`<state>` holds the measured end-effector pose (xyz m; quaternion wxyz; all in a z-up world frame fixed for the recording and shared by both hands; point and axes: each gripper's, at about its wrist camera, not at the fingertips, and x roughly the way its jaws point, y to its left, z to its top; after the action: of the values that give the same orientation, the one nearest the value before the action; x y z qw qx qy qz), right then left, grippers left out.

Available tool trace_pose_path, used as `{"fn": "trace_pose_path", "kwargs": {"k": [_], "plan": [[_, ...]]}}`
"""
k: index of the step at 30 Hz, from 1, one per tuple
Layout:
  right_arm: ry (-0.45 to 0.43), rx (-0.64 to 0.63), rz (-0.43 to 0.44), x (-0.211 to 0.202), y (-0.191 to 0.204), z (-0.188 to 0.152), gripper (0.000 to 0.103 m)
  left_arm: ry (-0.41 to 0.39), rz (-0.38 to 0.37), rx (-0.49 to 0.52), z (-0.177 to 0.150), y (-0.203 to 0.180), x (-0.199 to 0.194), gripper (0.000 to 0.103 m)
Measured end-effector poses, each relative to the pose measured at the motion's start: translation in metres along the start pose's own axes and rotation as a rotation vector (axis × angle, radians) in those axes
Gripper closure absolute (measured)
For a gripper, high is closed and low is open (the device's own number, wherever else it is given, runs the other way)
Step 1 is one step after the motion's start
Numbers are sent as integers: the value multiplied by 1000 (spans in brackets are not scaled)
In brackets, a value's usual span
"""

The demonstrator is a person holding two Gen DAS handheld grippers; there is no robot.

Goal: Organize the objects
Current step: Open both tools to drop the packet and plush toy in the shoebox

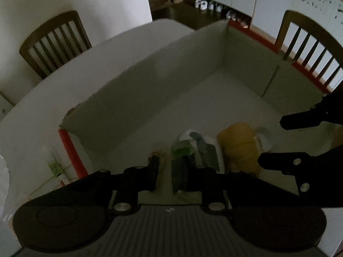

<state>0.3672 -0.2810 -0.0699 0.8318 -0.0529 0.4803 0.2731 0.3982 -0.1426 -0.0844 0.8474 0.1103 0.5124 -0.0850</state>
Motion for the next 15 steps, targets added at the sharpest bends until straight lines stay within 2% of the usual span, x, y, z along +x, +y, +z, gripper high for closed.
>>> {"fn": "trace_pose_path", "kwargs": {"k": [8,15], "plan": [[-62,9,18,-31,8,-3,45,-99,-26,-32,-4,1,-37,82],[-117,-9,17,-55,29,-8,45,-180,-70,-37,-21,-2,-72,82]]}}
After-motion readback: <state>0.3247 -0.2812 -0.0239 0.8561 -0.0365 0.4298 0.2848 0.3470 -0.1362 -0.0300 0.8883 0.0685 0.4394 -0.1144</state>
